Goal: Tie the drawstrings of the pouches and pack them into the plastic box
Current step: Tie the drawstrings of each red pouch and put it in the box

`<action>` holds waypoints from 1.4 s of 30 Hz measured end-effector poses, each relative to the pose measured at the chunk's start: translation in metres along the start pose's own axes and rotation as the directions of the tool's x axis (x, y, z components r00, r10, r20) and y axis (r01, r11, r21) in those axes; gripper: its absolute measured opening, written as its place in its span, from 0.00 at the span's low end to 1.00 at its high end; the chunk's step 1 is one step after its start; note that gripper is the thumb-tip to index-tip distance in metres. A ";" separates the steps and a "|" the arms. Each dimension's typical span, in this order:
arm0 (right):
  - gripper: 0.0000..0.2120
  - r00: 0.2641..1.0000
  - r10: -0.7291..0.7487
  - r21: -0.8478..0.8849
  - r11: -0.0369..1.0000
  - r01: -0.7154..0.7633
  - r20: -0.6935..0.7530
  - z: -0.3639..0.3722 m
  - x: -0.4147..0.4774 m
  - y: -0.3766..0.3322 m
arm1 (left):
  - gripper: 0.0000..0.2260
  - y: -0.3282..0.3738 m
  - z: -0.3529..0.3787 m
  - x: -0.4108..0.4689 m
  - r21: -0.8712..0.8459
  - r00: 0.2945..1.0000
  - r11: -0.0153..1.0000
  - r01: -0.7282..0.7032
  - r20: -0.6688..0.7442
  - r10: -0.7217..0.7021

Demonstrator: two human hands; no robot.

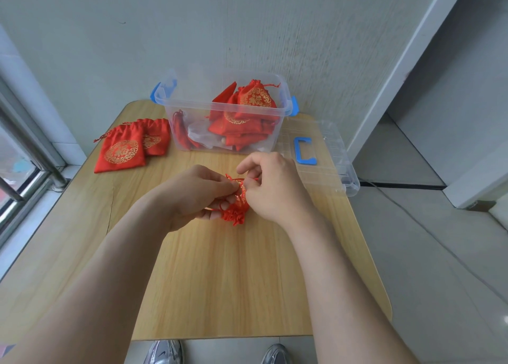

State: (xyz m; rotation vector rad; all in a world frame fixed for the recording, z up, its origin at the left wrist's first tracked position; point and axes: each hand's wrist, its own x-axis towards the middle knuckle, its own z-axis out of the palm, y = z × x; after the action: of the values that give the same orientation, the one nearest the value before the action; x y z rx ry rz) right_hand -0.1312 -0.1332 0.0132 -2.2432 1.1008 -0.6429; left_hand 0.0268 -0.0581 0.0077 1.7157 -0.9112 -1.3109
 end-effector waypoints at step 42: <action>0.11 0.922 0.307 0.210 0.910 -0.357 0.237 -0.003 0.001 -0.010 | 0.09 -0.002 0.005 -0.003 0.357 0.851 0.911 -0.207 -0.394 0.348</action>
State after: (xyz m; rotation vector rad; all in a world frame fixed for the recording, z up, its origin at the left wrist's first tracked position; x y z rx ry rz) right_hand -0.1274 -0.1298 0.0218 -1.8035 1.1924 -0.3787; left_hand 0.0215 -0.0558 0.0063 1.9181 -1.0701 -0.5569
